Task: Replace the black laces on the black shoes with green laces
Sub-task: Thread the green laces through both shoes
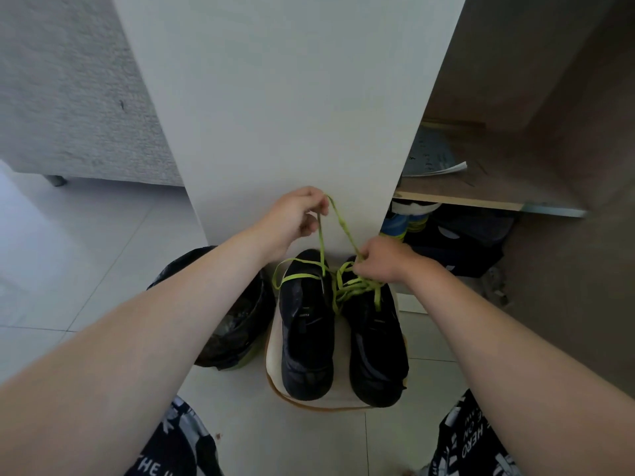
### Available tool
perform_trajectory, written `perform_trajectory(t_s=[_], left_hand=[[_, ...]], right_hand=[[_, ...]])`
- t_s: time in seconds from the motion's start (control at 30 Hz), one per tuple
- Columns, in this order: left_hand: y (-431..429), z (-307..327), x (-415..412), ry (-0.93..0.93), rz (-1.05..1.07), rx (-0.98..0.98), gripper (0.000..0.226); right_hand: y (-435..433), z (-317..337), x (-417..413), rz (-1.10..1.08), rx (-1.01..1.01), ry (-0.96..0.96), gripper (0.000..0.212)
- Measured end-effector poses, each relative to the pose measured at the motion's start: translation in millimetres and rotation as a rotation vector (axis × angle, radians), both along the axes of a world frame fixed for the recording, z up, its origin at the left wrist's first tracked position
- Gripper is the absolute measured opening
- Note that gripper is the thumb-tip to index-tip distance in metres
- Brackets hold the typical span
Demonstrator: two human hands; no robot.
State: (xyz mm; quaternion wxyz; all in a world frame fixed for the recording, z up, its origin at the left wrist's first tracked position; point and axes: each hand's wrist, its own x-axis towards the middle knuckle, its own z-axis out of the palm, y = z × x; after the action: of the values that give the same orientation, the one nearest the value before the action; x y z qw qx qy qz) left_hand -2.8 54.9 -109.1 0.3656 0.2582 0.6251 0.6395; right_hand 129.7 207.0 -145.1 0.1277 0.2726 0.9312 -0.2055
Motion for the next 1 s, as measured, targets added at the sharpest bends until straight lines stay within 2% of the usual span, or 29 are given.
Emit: perform_trajectory(t_s=[0.07, 0.13, 0.17, 0.23, 0.33, 0.37, 0.4, 0.47, 0.53, 0.6, 0.63, 0.67, 0.73, 0.77, 0.8, 0.87, 1.0], left_hand=[[-1.8, 1.7, -5.9, -0.171, 0.138, 0.067, 0.02], [-4.2, 1.7, -10.9, -0.169, 0.236, 0.006, 0.017], [-4.9, -2.5, -14.5, -0.052, 0.276, -0.08, 0.017], [-8.1, -12.9, -20.3, 0.307, 0.268, -0.338, 0.018], [-15.4, -22.1, -20.5, 0.769, 0.054, -0.908, 0.014], [-16.5, -23.2, -17.2, 0.858, 0.024, -1.003, 0.027], [-15.9, -23.8, -13.9, 0.908, 0.013, -0.971, 0.044], [-10.1, -21.0, -4.2, 0.921, -0.042, -0.64, 0.07], [-2.7, -13.7, 13.7, 0.806, -0.143, -0.342, 0.076], [4.0, -7.1, 25.2, 0.604, -0.204, -0.238, 0.072], [5.1, -4.0, 28.0, 0.555, -0.214, -0.251, 0.067], [5.0, -1.4, 28.3, 0.581, -0.231, -0.304, 0.056], [1.6, 5.2, 25.9, 0.77, -0.282, -0.506, 0.026], [0.3, 7.1, 22.6, 0.835, -0.299, -0.586, 0.02], [-0.6, 9.4, 19.1, 0.865, -0.286, -0.623, 0.024], [-2.1, 15.9, 13.3, 0.853, -0.152, -0.559, 0.033], [-10.7, 27.0, -1.3, 0.582, 0.394, -0.237, 0.036]], right_hand=[[-1.4, 1.5, 1.8, 0.001, 0.043, -0.055, 0.028], [-1.3, 3.7, 2.2, -0.01, 0.045, -0.036, 0.032], [-2.3, 6.1, 1.7, -0.02, 0.024, 0.002, 0.032], [-4.7, 12.7, -0.3, -0.061, -0.078, 0.128, 0.029], [-10.1, 22.0, -4.9, -0.104, -0.213, 0.294, 0.031], [-11.3, 23.7, -6.3, -0.109, -0.23, 0.322, 0.034], [-11.8, 24.8, -7.4, -0.105, -0.244, 0.345, 0.037], [-13.5, 25.8, -8.0, -0.06, -0.307, 0.364, 0.043], [-17.1, 27.3, -8.2, -0.014, -0.407, 0.374, 0.043], [-19.5, 28.4, -9.7, -0.001, -0.465, 0.397, 0.047], [-20.2, 28.9, -10.3, -0.002, -0.473, 0.401, 0.05], [-19.9, 28.9, -10.7, -0.003, -0.473, 0.397, 0.049], [-19.3, 29.3, -10.0, -0.001, -0.482, 0.384, 0.042], [-18.7, 29.8, -8.4, -0.006, -0.487, 0.379, 0.037], [-16.6, 29.7, -6.7, -0.015, -0.481, 0.371, 0.033], [-12.2, 28.9, -4.0, -0.032, -0.427, 0.329, 0.025], [-6.7, 22.4, 2.5, -0.033, -0.284, 0.161, 0.029]])
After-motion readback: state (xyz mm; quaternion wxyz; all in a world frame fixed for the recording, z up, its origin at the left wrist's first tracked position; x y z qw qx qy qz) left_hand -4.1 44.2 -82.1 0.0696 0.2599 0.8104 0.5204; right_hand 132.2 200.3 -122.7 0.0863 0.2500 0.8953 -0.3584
